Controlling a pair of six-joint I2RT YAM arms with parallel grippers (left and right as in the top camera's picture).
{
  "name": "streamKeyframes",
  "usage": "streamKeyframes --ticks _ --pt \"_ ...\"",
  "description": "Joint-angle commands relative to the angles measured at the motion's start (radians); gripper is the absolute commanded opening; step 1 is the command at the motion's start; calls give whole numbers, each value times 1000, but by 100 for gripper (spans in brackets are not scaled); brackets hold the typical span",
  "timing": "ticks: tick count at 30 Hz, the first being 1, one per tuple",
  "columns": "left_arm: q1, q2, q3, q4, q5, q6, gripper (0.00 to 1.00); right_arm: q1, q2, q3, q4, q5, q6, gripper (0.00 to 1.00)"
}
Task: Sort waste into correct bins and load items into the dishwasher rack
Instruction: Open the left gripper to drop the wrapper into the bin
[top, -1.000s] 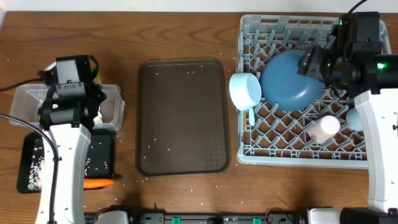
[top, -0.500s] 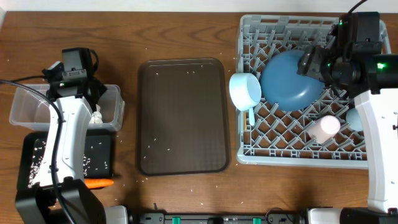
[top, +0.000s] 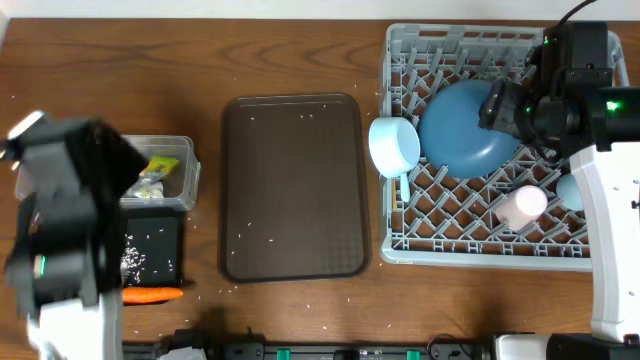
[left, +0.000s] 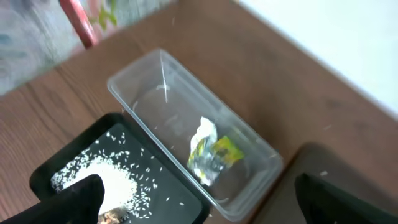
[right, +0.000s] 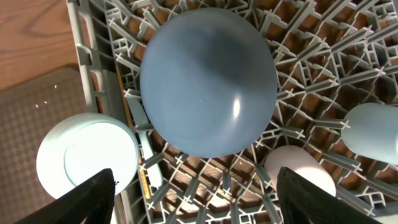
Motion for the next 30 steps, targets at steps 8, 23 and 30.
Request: streamKeyframes --ticks 8,23,30 --pt "5 -155 10 -76 249 16 98 43 -61 2 -28 -94 -161 79" --pt "5 -198 8 -88 267 9 98 262 -324 2 17 -146 -183 99" --pt "5 -198 8 -88 267 9 98 260 -361 2 -96 -41 -183 99"
